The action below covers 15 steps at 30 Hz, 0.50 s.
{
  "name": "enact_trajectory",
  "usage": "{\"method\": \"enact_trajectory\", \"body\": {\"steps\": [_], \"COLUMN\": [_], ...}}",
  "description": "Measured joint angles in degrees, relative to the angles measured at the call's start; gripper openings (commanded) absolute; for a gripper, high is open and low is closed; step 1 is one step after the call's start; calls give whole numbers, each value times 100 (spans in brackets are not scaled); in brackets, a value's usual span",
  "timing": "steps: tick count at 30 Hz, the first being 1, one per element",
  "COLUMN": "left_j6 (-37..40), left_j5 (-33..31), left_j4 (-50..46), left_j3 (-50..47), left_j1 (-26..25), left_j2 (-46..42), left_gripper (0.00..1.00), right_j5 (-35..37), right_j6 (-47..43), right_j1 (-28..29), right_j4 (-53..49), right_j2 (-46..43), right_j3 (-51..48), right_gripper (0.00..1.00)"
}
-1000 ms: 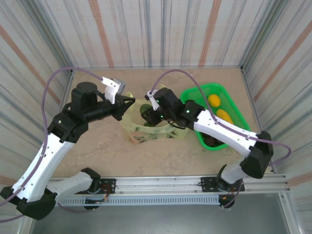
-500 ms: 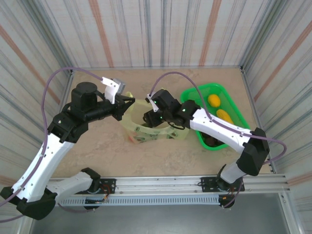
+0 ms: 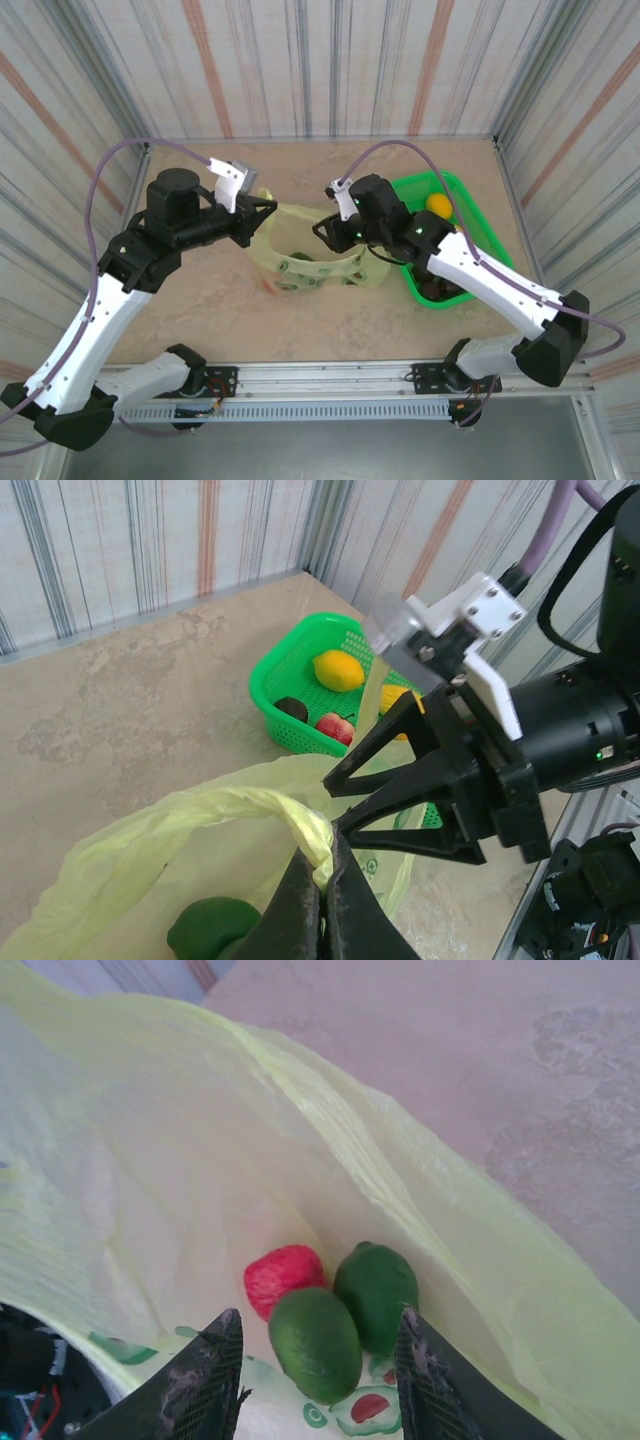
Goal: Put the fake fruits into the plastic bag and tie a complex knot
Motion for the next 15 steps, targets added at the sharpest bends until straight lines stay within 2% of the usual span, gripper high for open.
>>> {"method": "enact_trajectory", "body": {"steps": [15], "left_j6": [0], "left_j5": [0], "left_j4": [0], "left_j3": [0], "left_j1": [0], "left_j2": [168], "left_gripper": [0], "right_j5": [-1222], "right_j6": [328], "right_j1": [-459], "right_j4": [229], "right_j2": [-1440], "right_j3": [-304], "right_gripper": [45]}}
